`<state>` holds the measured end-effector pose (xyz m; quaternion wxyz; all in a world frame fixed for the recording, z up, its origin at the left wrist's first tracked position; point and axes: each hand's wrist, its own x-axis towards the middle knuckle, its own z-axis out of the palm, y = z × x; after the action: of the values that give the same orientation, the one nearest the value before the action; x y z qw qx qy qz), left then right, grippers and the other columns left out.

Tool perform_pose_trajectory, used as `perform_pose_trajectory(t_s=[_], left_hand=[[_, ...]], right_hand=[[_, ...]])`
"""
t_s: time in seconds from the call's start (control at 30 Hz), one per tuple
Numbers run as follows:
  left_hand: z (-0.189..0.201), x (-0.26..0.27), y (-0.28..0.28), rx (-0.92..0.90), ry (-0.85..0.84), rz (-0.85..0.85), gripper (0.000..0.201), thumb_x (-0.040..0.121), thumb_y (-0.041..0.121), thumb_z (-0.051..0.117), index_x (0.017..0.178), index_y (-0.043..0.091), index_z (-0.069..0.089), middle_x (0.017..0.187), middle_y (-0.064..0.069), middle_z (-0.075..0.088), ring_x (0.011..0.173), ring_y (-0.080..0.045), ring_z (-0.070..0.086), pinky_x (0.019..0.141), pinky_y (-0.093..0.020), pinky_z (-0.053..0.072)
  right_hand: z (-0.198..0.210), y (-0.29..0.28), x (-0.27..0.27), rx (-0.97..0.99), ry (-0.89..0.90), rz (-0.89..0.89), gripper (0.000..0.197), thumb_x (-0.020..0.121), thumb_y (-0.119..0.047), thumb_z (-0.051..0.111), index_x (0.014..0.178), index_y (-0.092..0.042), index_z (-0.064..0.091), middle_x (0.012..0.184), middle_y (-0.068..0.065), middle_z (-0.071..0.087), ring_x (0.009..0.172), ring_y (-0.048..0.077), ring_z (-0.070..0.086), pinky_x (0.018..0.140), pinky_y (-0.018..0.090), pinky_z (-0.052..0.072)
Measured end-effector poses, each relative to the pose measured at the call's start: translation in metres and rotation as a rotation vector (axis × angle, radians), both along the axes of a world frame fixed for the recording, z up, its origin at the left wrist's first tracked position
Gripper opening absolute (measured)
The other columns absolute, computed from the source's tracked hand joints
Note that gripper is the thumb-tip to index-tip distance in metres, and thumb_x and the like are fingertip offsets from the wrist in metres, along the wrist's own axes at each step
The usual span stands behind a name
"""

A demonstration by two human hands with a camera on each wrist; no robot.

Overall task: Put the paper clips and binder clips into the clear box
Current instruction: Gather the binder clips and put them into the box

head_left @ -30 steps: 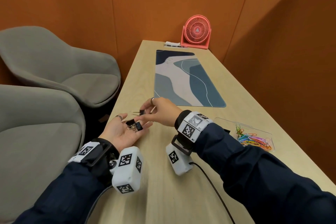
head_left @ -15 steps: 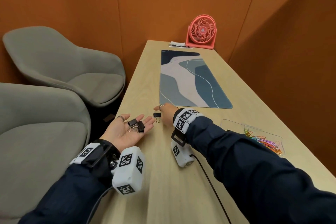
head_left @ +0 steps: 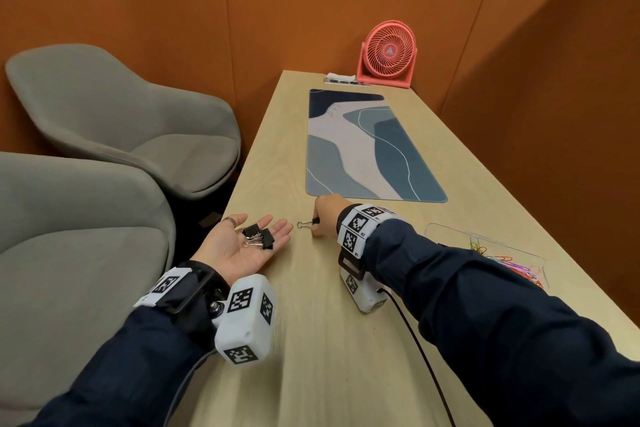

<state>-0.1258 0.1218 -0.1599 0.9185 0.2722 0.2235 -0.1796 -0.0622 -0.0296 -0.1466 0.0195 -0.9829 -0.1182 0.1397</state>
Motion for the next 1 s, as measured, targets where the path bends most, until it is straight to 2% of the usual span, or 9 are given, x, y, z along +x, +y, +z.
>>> perform_pose_trajectory(t_s=[0.17, 0.27, 0.33, 0.4, 0.57, 0.73, 0.83, 0.9, 1.0], left_hand=[[0.005, -0.003, -0.007, -0.003, 0.014, 0.021, 0.036, 0.101, 0.023, 0.030, 0.118, -0.004, 0.046, 0.124, -0.029, 0.048, 0.128, -0.042, 0.043, 0.093, -0.048, 0.039], [0.009, -0.005, -0.011, -0.012, 0.026, 0.039, 0.036, 0.101, 0.023, 0.031, 0.120, -0.005, 0.043, 0.124, -0.031, 0.047, 0.126, -0.042, 0.044, 0.096, -0.047, 0.038], [0.010, -0.007, -0.013, -0.037, 0.025, 0.053, 0.037, 0.101, 0.024, 0.032, 0.122, -0.005, 0.042, 0.121, -0.030, 0.050, 0.108, -0.044, 0.056, 0.089, -0.047, 0.046], [0.013, -0.008, -0.019, -0.084, 0.017, 0.046, 0.039, 0.101, 0.026, 0.032, 0.122, -0.004, 0.043, 0.109, -0.026, 0.055, 0.070, -0.040, 0.064, 0.070, -0.043, 0.053], [0.022, -0.012, -0.037, -0.077, -0.003, -0.014, 0.035, 0.101, 0.027, 0.031, 0.107, -0.002, 0.049, 0.069, -0.023, 0.062, 0.043, -0.028, 0.061, 0.046, -0.040, 0.056], [0.022, -0.009, -0.052, -0.035, 0.019, -0.039, 0.029, 0.098, 0.020, 0.034, 0.101, -0.002, 0.053, 0.085, -0.018, 0.059, 0.069, -0.026, 0.062, 0.053, -0.039, 0.058], [0.028, -0.009, -0.066, 0.062, 0.001, -0.129, 0.015, 0.086, 0.011, 0.043, 0.088, 0.004, 0.056, 0.069, -0.008, 0.051, 0.059, -0.015, 0.052, 0.045, -0.023, 0.051], [0.036, -0.011, -0.075, 0.121, -0.019, -0.238, 0.008, 0.073, 0.009, 0.049, 0.079, 0.009, 0.054, 0.056, -0.002, 0.043, 0.043, -0.012, 0.046, 0.038, -0.012, 0.035], [0.050, -0.014, -0.091, 0.240, -0.070, -0.401, 0.010, 0.079, 0.015, 0.050, 0.070, 0.015, 0.046, 0.051, 0.003, 0.040, 0.035, -0.010, 0.038, 0.033, -0.011, 0.019]], right_hand=[[0.011, 0.000, -0.012, 0.117, -0.060, -0.037, 0.020, 0.089, -0.024, 0.054, 0.084, -0.005, 0.055, 0.079, 0.008, 0.053, 0.078, 0.026, 0.052, 0.068, 0.030, 0.043], [0.022, -0.003, -0.025, 0.397, -0.119, -0.017, 0.022, 0.085, -0.021, 0.058, 0.099, -0.004, 0.057, 0.092, 0.011, 0.061, 0.089, 0.027, 0.059, 0.078, 0.035, 0.050], [0.030, -0.003, -0.039, 0.479, -0.119, 0.065, 0.030, 0.086, -0.023, 0.060, 0.110, -0.006, 0.058, 0.108, 0.009, 0.062, 0.093, 0.022, 0.057, 0.085, 0.032, 0.048], [0.035, -0.004, -0.052, 0.481, -0.109, 0.147, 0.034, 0.086, -0.029, 0.062, 0.115, -0.010, 0.059, 0.116, 0.006, 0.058, 0.094, 0.018, 0.054, 0.085, 0.028, 0.043], [0.041, -0.011, -0.066, 0.497, -0.110, 0.190, 0.040, 0.086, -0.040, 0.062, 0.120, -0.019, 0.059, 0.123, 0.004, 0.055, 0.111, 0.019, 0.050, 0.095, 0.031, 0.042], [0.062, -0.051, -0.072, 0.471, -0.154, 0.097, 0.043, 0.091, -0.040, 0.054, 0.128, -0.018, 0.051, 0.125, 0.004, 0.057, 0.113, 0.020, 0.053, 0.094, 0.029, 0.040], [0.070, -0.085, -0.074, 0.442, -0.144, 0.009, 0.042, 0.091, -0.039, 0.054, 0.128, -0.017, 0.050, 0.125, 0.004, 0.056, 0.114, 0.020, 0.054, 0.093, 0.028, 0.041], [0.074, -0.106, -0.078, 0.411, -0.123, -0.049, 0.043, 0.092, -0.039, 0.053, 0.128, -0.017, 0.049, 0.127, 0.004, 0.056, 0.114, 0.020, 0.054, 0.090, 0.027, 0.040], [0.079, -0.133, -0.085, 0.357, -0.098, -0.101, 0.043, 0.092, -0.041, 0.051, 0.129, -0.018, 0.049, 0.128, 0.005, 0.055, 0.115, 0.020, 0.053, 0.092, 0.028, 0.040]])
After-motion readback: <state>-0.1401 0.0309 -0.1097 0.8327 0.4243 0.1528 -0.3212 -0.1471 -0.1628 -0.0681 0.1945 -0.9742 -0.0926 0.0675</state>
